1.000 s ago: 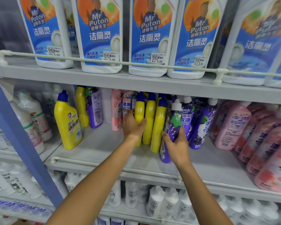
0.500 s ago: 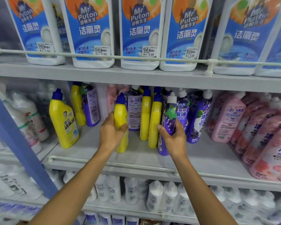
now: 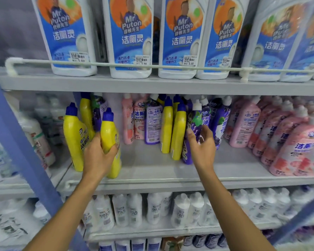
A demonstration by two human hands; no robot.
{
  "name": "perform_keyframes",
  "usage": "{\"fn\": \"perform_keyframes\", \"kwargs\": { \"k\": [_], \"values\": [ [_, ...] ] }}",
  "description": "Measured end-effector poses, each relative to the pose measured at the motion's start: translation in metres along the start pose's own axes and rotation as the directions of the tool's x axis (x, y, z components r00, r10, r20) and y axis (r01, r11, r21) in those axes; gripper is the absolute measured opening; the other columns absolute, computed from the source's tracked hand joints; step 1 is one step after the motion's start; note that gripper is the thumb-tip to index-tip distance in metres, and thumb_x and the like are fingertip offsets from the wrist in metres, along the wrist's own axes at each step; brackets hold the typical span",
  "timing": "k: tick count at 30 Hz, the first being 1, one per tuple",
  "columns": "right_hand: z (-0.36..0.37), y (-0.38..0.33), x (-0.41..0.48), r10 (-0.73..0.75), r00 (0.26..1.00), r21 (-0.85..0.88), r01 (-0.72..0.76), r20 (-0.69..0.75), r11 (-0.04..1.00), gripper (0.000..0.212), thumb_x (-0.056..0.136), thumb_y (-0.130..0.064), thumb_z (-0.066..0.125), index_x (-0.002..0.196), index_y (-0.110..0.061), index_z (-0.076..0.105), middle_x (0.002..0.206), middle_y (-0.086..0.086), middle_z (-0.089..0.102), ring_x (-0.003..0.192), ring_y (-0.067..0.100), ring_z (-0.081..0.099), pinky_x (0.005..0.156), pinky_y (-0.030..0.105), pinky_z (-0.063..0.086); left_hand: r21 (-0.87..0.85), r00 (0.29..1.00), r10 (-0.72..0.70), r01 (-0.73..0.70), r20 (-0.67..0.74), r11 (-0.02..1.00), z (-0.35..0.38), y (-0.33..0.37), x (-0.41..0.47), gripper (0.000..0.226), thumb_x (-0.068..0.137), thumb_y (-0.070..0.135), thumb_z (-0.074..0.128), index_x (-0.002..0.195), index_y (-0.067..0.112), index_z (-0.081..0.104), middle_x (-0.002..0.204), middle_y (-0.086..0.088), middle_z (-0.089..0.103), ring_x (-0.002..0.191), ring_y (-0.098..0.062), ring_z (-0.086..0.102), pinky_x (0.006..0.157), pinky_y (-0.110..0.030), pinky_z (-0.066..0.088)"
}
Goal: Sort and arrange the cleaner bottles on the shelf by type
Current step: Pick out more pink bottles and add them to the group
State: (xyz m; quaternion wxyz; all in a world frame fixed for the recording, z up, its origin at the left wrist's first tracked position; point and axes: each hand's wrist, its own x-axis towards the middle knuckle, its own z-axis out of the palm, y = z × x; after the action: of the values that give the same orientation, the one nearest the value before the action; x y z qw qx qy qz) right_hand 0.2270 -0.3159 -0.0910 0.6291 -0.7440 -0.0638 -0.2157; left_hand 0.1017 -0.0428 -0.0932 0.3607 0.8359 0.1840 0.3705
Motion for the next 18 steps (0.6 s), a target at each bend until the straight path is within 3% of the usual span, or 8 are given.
{"fn": "perform_keyframes", "kwargs": {
  "k": [4, 8, 13, 18],
  "values": [
    [-0.003, -0.026, -0.026, -0.044, 0.997, 0.130, 0.051, -0.057, 0.990, 0.057, 0.100, -0.039, 0.066, 0.149, -0.017, 0.049, 0.147, -0.007, 0.056, 0.134, 0.004, 0.053, 0.114, 0.031, 0.044, -0.027, 0.999, 0.038, -0.038, -0.007, 0.999, -0.014, -0.010, 0.004, 0.024, 0.087, 0.019, 0.078, 0.101, 0.015, 0.057, 0.079, -0.001, 0.057, 0.076, -0.029, 0.055, 0.070, -0.036, 0.041],
    [0.004, -0.051, -0.032, -0.043, 0.998, 0.198, 0.034, 0.040, 0.980, 0.054, 0.103, -0.041, 0.059, 0.151, -0.019, 0.047, 0.148, -0.011, 0.054, 0.131, -0.006, 0.052, 0.109, 0.019, 0.042, -0.008, 0.998, 0.052, -0.052, -0.023, 0.999, -0.014, -0.011, 0.005, 0.027, 0.088, 0.020, 0.076, 0.106, 0.012, 0.058, 0.088, -0.009, 0.063, 0.083, -0.036, 0.060, 0.074, -0.040, 0.045],
    [0.036, -0.054, -0.007, 0.097, 0.984, 0.136, -0.117, 0.147, 0.984, 0.084, 0.086, -0.081, 0.036, 0.147, -0.025, 0.052, 0.146, -0.003, 0.059, 0.135, 0.016, 0.054, 0.118, 0.043, 0.039, 0.038, 0.997, 0.068, -0.066, -0.031, 0.997, -0.012, -0.016, 0.009, 0.033, 0.087, 0.015, 0.076, 0.114, 0.003, 0.059, 0.101, -0.021, 0.066, 0.091, -0.043, 0.063, 0.076, -0.040, 0.043],
    [0.060, -0.040, 0.006, 0.191, 0.977, 0.194, -0.205, 0.092, 0.959, 0.091, 0.081, -0.090, 0.031, 0.152, -0.035, 0.045, 0.156, -0.009, 0.049, 0.144, 0.013, 0.044, 0.124, 0.045, 0.030, 0.075, 0.998, 0.062, -0.060, -0.031, 0.995, -0.009, -0.018, 0.018, 0.039, 0.088, 0.014, 0.076, 0.119, 0.001, 0.057, 0.104, -0.024, 0.066, 0.093, -0.044, 0.063, 0.078, -0.043, 0.046]
  ]
}}
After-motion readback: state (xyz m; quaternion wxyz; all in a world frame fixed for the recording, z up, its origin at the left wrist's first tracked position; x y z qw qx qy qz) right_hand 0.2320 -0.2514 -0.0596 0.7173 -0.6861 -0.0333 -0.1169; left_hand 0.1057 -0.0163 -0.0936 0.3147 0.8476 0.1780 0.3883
